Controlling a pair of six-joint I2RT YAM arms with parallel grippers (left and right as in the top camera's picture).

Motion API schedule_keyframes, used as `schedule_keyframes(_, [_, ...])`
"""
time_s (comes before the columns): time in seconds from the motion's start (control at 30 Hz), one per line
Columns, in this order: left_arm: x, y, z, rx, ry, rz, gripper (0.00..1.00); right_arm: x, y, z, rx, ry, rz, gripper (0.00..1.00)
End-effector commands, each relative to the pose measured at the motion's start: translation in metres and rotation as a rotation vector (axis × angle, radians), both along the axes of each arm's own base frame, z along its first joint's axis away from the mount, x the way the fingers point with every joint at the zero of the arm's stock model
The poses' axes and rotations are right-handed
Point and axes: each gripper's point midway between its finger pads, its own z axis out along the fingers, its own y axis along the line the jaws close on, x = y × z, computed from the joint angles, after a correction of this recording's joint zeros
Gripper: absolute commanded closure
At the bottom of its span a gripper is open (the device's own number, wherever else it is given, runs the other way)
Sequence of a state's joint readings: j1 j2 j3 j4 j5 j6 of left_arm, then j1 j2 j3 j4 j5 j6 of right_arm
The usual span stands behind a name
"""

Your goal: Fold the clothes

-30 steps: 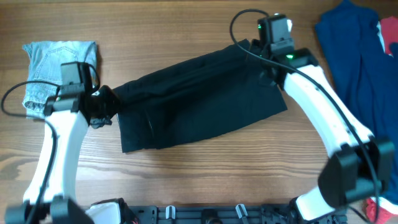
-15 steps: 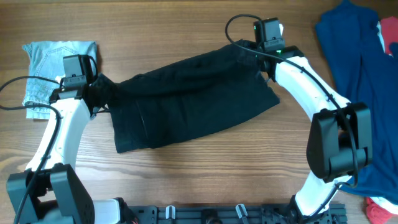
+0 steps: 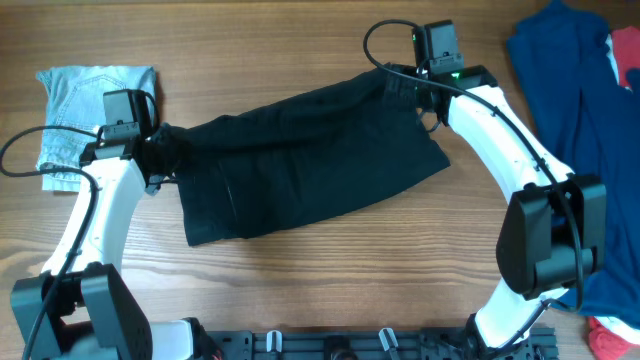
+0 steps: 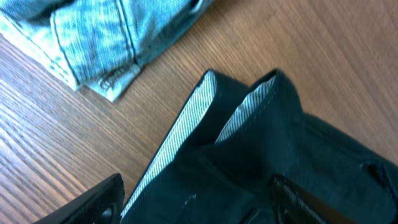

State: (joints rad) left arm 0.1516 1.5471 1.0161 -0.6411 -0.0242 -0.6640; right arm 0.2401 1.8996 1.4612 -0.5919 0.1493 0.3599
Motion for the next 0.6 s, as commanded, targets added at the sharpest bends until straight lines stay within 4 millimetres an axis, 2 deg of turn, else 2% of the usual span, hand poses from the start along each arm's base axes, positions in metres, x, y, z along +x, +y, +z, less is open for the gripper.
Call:
schedule_keyframes(0.0, [-0.002,-0.007,0.005,-0.043,-0.001,-0.018,0.21,-0.002,0.005,0.016,0.028,-0.010,0.032,0.04])
schedule_keyframes(0.1, [-0.007,-0.027,0.003,-0.136,0.019,-0.059,0.19,-0.008,0.004,0.012,0.040,0.021,0.028,0.03])
schedule_keyframes(0.13, [-0.016,-0.037,0.000,-0.171,0.058,-0.078,0.19,-0.017,0.011,0.008,0.095,0.068,0.055,0.03])
schedule_keyframes(0.17, [-0.025,-0.039,-0.005,-0.145,0.101,-0.103,0.17,-0.024,0.009,0.004,0.097,0.104,0.055,0.02])
schedule_keyframes(0.2, [-0.028,-0.036,-0.007,-0.087,0.118,-0.144,0.15,-0.024,-0.001,0.002,0.061,0.109,0.032,0.02])
schedule_keyframes(0.3, [-0.027,-0.040,-0.008,-0.053,0.120,-0.237,0.14,-0.030,-0.012,-0.003,0.068,0.147,0.020,0.01])
schedule_keyframes(0.37, [-0.033,-0.041,-0.013,-0.054,0.137,-0.247,0.11,-0.045,-0.007,-0.012,0.107,0.215,0.032,0.01])
schedule_keyframes(0.47, [-0.039,-0.044,-0.028,-0.070,0.144,-0.253,0.04,-0.052,-0.001,-0.024,0.137,0.237,0.051,0.01])
schedule_keyframes(0.57, [-0.045,-0.047,-0.043,-0.076,0.140,-0.278,0.03,-0.058,-0.002,-0.038,0.132,0.255,0.052,0.01])
